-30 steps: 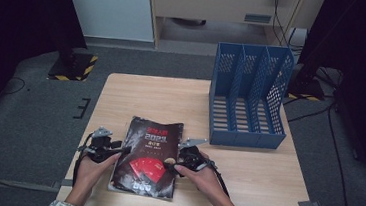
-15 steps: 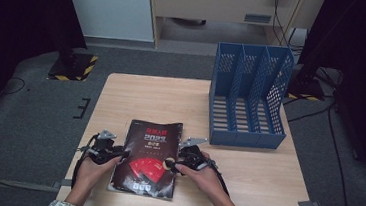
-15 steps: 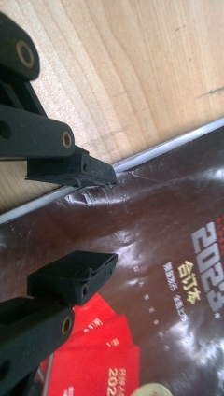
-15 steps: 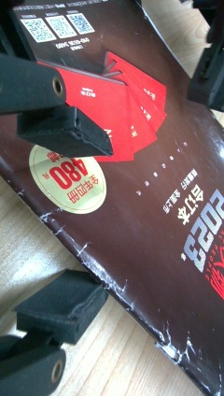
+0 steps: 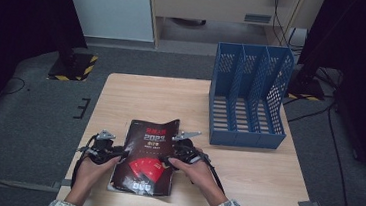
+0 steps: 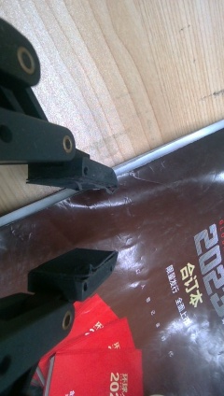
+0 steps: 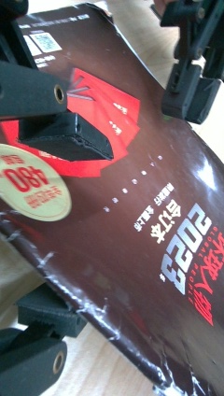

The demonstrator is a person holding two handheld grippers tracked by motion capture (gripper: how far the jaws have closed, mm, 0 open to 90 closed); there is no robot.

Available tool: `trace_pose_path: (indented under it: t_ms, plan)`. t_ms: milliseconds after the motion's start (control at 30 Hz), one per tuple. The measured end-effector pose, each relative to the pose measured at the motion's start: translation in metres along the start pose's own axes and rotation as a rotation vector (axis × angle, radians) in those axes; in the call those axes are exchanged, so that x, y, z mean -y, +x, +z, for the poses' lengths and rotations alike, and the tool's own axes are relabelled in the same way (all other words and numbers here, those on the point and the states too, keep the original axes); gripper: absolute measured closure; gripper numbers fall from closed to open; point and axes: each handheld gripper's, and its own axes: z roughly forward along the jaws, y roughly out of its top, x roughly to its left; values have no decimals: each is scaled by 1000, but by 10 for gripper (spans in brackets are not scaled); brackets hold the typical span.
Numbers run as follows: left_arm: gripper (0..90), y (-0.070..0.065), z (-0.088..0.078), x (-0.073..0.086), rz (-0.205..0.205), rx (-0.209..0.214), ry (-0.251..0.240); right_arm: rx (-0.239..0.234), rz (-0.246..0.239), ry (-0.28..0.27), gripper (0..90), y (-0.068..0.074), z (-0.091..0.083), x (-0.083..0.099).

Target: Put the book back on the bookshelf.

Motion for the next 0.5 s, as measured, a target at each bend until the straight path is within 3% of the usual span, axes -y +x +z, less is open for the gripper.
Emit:
trace_pose_path:
  t_ms: [500]
  plan:
    - [569,-2,1,0,15,3,-1,4,14,17,339,-3,13,-16]
